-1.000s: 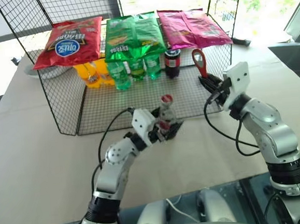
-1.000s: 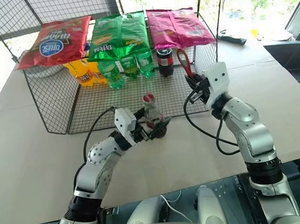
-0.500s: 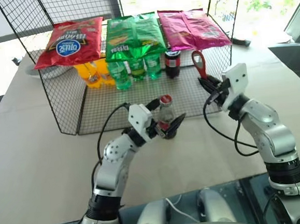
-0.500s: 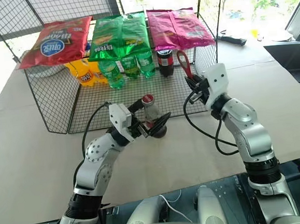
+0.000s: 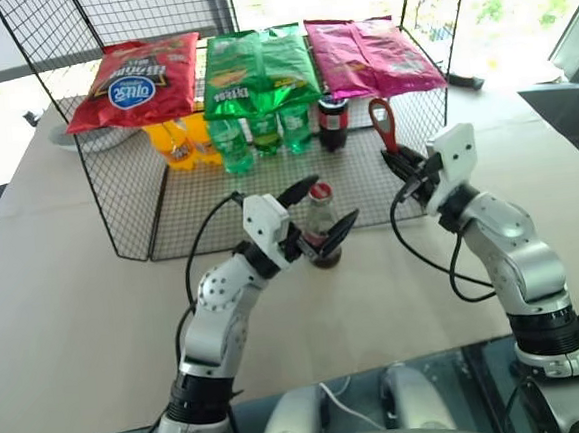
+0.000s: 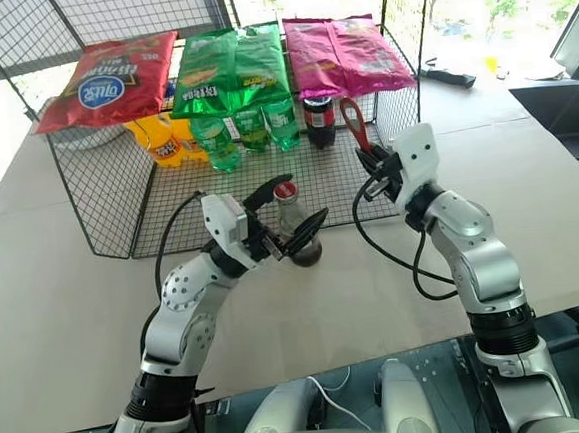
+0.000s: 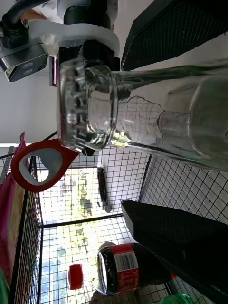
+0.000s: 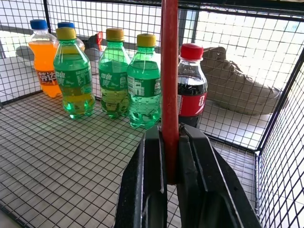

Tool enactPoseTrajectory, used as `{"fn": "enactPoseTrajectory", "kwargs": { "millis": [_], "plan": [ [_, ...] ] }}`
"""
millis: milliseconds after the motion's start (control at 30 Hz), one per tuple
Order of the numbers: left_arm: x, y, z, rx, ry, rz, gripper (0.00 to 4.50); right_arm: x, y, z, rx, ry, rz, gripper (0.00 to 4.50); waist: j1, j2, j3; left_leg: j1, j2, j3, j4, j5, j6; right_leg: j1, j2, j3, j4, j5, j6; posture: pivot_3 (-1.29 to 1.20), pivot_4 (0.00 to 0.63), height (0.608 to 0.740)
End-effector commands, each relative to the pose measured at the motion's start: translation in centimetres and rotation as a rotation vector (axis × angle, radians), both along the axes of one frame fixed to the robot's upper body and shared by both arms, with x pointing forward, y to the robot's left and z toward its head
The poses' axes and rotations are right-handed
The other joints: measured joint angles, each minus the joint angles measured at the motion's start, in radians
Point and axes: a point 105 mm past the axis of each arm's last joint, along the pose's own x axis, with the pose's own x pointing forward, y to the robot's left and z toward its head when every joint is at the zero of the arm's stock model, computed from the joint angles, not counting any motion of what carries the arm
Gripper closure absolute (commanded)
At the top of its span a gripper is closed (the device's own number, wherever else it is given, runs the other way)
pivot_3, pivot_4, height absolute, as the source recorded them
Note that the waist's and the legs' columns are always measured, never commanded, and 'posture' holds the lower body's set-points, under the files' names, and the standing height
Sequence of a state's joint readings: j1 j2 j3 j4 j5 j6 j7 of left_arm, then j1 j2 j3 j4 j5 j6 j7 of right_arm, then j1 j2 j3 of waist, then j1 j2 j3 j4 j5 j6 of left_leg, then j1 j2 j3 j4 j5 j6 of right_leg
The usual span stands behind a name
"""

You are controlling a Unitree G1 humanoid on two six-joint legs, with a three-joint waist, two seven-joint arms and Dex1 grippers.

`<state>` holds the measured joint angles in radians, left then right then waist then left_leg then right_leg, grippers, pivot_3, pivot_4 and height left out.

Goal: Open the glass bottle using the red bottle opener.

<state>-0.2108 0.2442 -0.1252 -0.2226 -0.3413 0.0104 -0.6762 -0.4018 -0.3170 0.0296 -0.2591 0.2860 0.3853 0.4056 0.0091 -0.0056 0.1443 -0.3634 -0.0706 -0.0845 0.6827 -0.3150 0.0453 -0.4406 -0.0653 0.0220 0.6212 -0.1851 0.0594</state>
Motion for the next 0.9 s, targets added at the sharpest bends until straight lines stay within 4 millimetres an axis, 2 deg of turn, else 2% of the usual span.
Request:
{"fn": "enactPoseTrajectory", "kwargs": {
  "millis": [33, 133, 233, 300, 433, 533, 700, 900],
  "plan": [
    [-0.6, -0.3, 1.2, -0.015, -0.053, -0.033, 0.03, -0.6, 0.2, 1.6, -0.009, -0.081, 0.014, 4.50, 0.000, 0.000, 0.000, 0.000, 0.000, 0.000, 0.000, 0.000, 0.000, 0.000, 0.000, 0.000, 0.000, 0.000, 0.000, 0.00, 0.150, 0.734],
    [-0.6, -0.4, 0.9, -0.011, -0.047, -0.040, 0.72, -0.7, 0.2, 1.6, -0.018, -0.089, 0.019, 4.50, 0.000, 0.000, 0.000, 0.000, 0.000, 0.000, 0.000, 0.000, 0.000, 0.000, 0.000, 0.000, 0.000, 0.000, 0.000, 0.00, 0.150, 0.734],
    [-0.5, -0.4, 0.6, -0.007, -0.038, -0.037, 2.06, -1.1, 0.3, 1.5, -0.033, -0.103, 0.032, 4.50, 0.000, 0.000, 0.000, 0.000, 0.000, 0.000, 0.000, 0.000, 0.000, 0.000, 0.000, 0.000, 0.000, 0.000, 0.000, 0.00, 0.150, 0.734],
    [-0.5, -0.4, 0.3, 0.011, -0.032, -0.030, 2.61, -1.5, 0.4, 1.3, -0.064, -0.123, 0.050, 4.50, 0.001, 0.000, 0.000, 0.000, 0.000, 0.000, 0.000, 0.000, 0.000, 0.000, 0.000, 0.000, 0.000, 0.000, 0.000, 0.00, 0.150, 0.734],
    [-0.4, -0.3, -0.4, 0.035, -0.020, -0.025, 2.61, -2.6, 0.4, 1.2, -0.169, -0.211, 0.076, 4.50, 0.002, 0.000, 0.000, 0.000, 0.000, 0.000, 0.000, 0.000, 0.000, 0.000, 0.000, 0.000, 0.000, 0.000, 0.000, 0.00, 0.150, 0.734],
    [-0.3, -0.2, -0.6, 0.037, -0.014, -0.024, 2.61, -3.4, 0.6, 1.2, -0.304, -0.347, 0.082, 4.50, 0.002, 0.000, 0.000, 0.001, 0.000, 0.001, 0.000, 0.000, 0.000, 0.000, 0.000, 0.000, 0.000, 0.000, 0.000, 0.00, 0.150, 0.734],
    [-0.2, -0.3, -0.6, 0.033, -0.010, -0.023, 2.61, -4.6, 2.1, 0.2, -0.439, -0.519, 0.120, 4.50, 0.001, 0.000, 0.000, 0.002, 0.000, 0.001, 0.000, 0.000, 0.000, 0.001, 0.001, 0.000, 0.001, 0.000, 0.000, 0.00, 0.150, 0.734],
    [-0.1, -0.4, -0.8, 0.029, 0.000, -0.027, 2.61, -4.9, 4.2, -1.2, -0.495, -0.623, 0.155, 4.50, 0.002, -0.001, -0.001, 0.003, 0.000, 0.001, 0.001, 0.000, -0.001, 0.002, 0.001, 0.001, 0.001, 0.000, 0.000, 0.00, 0.150, 0.734]
  ]
}}
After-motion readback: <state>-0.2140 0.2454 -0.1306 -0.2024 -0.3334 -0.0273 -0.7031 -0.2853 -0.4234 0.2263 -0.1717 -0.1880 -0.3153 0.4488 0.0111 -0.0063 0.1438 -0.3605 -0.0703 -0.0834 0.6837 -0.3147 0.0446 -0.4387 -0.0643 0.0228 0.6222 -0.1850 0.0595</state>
